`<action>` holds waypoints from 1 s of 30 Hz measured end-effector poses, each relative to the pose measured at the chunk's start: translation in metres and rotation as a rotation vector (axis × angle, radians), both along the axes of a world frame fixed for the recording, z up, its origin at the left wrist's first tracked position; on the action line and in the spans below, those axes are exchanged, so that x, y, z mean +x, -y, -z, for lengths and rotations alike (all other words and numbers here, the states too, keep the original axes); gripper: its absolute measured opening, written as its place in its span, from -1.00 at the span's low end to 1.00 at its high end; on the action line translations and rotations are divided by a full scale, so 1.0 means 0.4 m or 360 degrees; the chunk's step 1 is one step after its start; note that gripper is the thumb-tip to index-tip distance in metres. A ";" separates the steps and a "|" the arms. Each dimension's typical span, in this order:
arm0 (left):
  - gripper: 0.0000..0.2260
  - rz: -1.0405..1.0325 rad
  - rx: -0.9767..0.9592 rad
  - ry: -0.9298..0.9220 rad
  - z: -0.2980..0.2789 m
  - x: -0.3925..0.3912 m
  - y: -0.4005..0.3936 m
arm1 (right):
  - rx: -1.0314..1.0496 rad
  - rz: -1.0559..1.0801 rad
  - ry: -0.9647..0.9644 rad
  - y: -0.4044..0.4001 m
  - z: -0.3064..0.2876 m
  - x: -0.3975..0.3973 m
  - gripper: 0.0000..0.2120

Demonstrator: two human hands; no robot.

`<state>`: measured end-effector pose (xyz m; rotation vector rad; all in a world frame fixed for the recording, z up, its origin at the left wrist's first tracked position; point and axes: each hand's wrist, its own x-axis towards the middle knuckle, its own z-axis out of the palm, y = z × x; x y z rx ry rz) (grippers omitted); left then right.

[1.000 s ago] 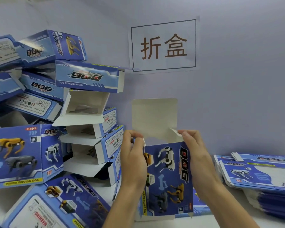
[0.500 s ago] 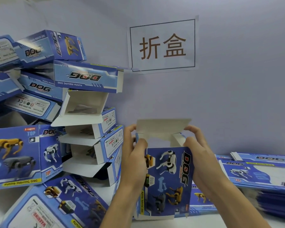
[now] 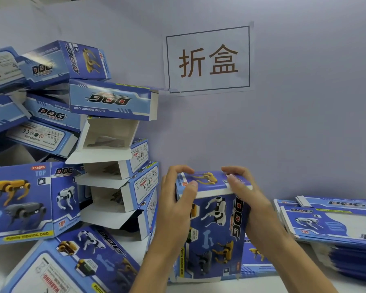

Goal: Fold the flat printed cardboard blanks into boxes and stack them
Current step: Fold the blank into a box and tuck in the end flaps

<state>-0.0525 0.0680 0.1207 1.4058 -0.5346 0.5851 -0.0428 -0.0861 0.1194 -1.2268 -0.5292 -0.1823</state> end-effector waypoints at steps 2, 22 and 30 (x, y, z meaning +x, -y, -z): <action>-0.87 -0.0022 0.0041 0.0035 0.002 -0.002 -0.001 | -0.0052 0.0066 0.0043 -0.004 0.002 0.004 -0.62; -0.66 -0.0194 -0.0014 0.0197 -0.001 0.003 0.003 | -0.0087 0.0367 0.0228 -0.032 0.001 -0.002 -0.73; -0.67 -0.0109 0.0018 0.0113 0.010 0.015 -0.001 | -0.0020 0.0269 0.0172 -0.016 0.004 0.000 -0.68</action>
